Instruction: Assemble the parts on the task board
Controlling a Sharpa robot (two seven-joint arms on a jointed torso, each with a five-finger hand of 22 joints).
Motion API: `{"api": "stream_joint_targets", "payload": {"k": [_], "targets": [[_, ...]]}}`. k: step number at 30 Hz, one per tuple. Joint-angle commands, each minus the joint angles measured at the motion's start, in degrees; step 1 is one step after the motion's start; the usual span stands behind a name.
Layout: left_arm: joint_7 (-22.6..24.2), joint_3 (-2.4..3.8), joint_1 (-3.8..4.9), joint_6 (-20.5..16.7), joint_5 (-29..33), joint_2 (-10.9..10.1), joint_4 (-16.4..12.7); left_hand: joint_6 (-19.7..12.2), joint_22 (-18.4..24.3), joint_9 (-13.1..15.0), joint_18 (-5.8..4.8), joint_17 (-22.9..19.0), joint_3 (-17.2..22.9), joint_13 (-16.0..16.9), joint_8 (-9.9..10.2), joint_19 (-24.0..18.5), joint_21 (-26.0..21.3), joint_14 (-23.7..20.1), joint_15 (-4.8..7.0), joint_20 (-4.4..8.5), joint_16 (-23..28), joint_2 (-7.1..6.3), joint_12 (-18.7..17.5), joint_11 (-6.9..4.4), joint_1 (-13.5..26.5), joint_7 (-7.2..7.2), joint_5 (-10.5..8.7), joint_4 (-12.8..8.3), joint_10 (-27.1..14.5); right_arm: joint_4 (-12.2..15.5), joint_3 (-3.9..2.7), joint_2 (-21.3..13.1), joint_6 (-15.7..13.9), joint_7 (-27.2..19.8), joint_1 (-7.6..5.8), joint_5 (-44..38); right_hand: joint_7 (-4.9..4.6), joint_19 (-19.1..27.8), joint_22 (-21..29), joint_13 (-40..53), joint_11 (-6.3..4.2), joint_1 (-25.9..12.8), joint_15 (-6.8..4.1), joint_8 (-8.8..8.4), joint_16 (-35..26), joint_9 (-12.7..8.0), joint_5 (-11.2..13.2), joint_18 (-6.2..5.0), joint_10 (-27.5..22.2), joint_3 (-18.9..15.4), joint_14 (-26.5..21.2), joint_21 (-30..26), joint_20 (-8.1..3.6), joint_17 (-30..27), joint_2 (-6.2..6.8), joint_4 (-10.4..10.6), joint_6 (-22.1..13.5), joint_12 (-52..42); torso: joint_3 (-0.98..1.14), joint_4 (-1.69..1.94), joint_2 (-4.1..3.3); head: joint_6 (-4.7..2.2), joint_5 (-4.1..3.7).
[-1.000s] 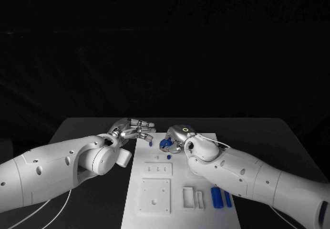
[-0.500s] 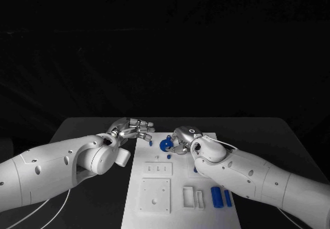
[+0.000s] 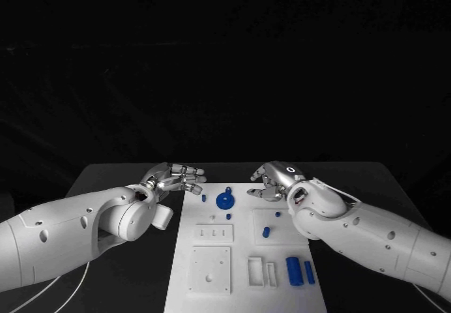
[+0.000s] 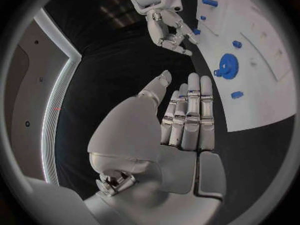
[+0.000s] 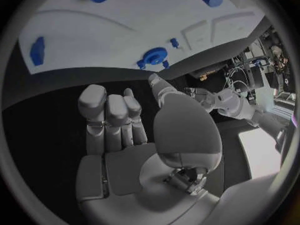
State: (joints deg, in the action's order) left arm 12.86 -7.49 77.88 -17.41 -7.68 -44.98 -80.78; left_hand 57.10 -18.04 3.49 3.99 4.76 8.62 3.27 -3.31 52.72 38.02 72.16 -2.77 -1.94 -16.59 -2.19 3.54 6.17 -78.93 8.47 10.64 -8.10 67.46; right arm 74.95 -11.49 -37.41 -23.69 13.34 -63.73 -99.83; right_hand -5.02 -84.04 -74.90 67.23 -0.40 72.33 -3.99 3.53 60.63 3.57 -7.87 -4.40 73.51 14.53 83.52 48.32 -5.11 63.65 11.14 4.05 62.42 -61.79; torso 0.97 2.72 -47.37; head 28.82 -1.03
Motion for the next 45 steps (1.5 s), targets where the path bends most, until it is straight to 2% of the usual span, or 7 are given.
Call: {"api": "stream_joint_targets", "payload": {"k": [1, 5, 10, 22, 27, 32, 45], "targets": [[0.6, 0.05, 0.07, 0.38, -0.19, -0.05, -0.03, -0.33, 0.07, 0.08, 0.94, -0.07, -0.02, 0.09, -0.25, -0.37, 0.33, -0.35, -0.15, 0.12, -0.14, 0.36, -0.14, -0.05, 0.32, 0.17, 0.2, -0.27, -0.35, 0.12, -0.93, -2.32, 0.24, -8.86, 0.06, 9.98, -0.59, -1.64, -5.88, -0.07, 0.24, 1.59, -0.02, 0.05, -0.21, 0.02, -2.19, -0.02, -0.52, -0.83, -0.4, -0.73, -0.14, 0.07, -0.37, -3.2, -0.08, -0.03, 0.3, -0.77, 0.22, -0.12, -0.21], [0.68, 0.05, 0.07, 0.5, -0.22, -0.08, 0.22, -0.15, 0.15, 0.09, 0.95, -0.07, 0.17, 0.09, -0.27, -0.51, 0.66, -0.35, -0.13, 0.14, -0.13, 0.22, -0.14, -0.06, 0.23, 0.16, 0.26, -0.32, -0.29, -1.13, -1.9, -4.85, 2.01, -13.74, 0.06, 15.06, -0.77, -1.16, -5.75, -0.42, 0.4, 3.4, 0.13, 0.04, -1.08, 0.01, -7.28, -0.01, -1.28, -7.66, -0.73, -1.62, 0.03, -0.36, -2.59, -6.97, -0.65, 0.43, 0.63, -1.13, 0.31, -0.09, -0.25], [0.75, 0.02, 0.05, 0.7, -0.28, 0.08, 0.79, -0.15, 0.15, 0.09, 0.95, -0.07, 0.17, 0.09, -0.27, -0.51, 0.66, -0.35, -0.13, 0.14, -0.13, 0.22, -0.14, -0.06, 0.23, 0.16, 0.26, -0.32, -0.29, -4.22, -2.4, -6.73, 4.3, -17.59, 0.15, 18.46, -1.15, -0.28, -5.2, -1.8, 0.81, 5.29, 0.48, 0.15, -2.57, 0.06, -4.6, -0.4, -2.93, -11.06, -1.49, -4.64, 0.42, -1.53, -3.7, -8.07, -1.99, 1.9, 0.97, -1.16, 0.26, 0.16, -0.14], [0.8, -0.02, 0.02, 1.03, -0.41, 0.49, 1.69, -0.21, 0.15, 0.08, 0.93, -0.07, 0.19, 0.09, -0.25, -0.59, 0.74, -0.37, -0.14, 0.14, -0.12, 0.19, -0.15, -0.06, 0.22, 0.16, 0.23, -0.33, -0.28, -9.92, -2.54, -6.57, 7.06, -21.17, 0.67, 19.53, -1.26, 0.28, -4.84, -2.89, 0.89, 6.72, 0.61, -0.05, -3.1, -0.06, -5.25, -0.7, -4.41, -14.99, -2.29, -7.06, 0.6, -2.05, -3.64, -7.82, -5.59, 2.5, 1.82, -1.19, 0.23, 0.53, -0.32], [0.79, -0.03, -0.01, 1.18, -0.45, 0.69, 1.94, -0.21, 0.15, 0.08, 0.93, -0.07, 0.19, 0.09, -0.25, -0.59, 0.74, -0.37, -0.14, 0.14, -0.12, 0.19, -0.15, -0.06, 0.22, 0.16, 0.23, -0.33, -0.28, -12.26, -2.54, -5.89, 8.18, -21.73, 1.07, 18.93, -1.82, 0.44, -4.75, -3.16, 1.35, 7.26, 0.92, -0.11, -3.2, -0.13, -6.74, -0.91, -4.87, -14.99, -2.55, -7.65, 0.86, -2.12, -3.53, -8.36, -7.49, 2.66, 1.52, -1.02, 0.24, 0.61, -0.76], [0.71, -0.04, -0.03, 1.31, -0.64, 0.72, 2.17, -0.21, 0.15, 0.08, 0.93, -0.07, 0.19, 0.09, -0.25, -0.59, 0.74, -0.37, -0.14, 0.14, -0.12, 0.19, -0.15, -0.06, 0.22, 0.16, 0.23, -0.33, -0.28, -14.13, -2.54, -5.34, 9.22, -22.19, 1.64, 18.69, -1.92, 0.48, -4.78, -3.26, 1.45, 7.37, 1.05, -0.13, -3.14, -0.15, -7.0, -1.11, -5.03, -14.81, -2.69, -7.67, 1.06, -2.09, -3.44, -8.58, -8.45, 2.56, 1.69, -1.0, 0.16, 0.69, -0.71], [0.65, -0.04, -0.04, 1.5, -0.88, 0.84, 2.34, -0.4, 0.19, 0.08, 0.93, -0.08, 0.25, 0.09, -0.24, -0.71, 0.88, -0.43, -0.15, 0.13, -0.09, 0.22, -0.14, -0.05, 0.18, 0.14, 0.23, -0.38, -0.33, -16.83, -2.53, -3.06, 9.35, -22.85, 2.32, 17.52, -1.3, 0.32, -4.99, -2.91, 0.88, 6.16, 0.64, 0.04, -2.17, 0.0, -9.17, -0.69, -4.29, -13.88, -2.31, -6.26, 0.65, -1.3, -5.36, -11.34, -4.03, 1.48, 1.56, -0.9, 0.1, 1.15, -0.51]]}}
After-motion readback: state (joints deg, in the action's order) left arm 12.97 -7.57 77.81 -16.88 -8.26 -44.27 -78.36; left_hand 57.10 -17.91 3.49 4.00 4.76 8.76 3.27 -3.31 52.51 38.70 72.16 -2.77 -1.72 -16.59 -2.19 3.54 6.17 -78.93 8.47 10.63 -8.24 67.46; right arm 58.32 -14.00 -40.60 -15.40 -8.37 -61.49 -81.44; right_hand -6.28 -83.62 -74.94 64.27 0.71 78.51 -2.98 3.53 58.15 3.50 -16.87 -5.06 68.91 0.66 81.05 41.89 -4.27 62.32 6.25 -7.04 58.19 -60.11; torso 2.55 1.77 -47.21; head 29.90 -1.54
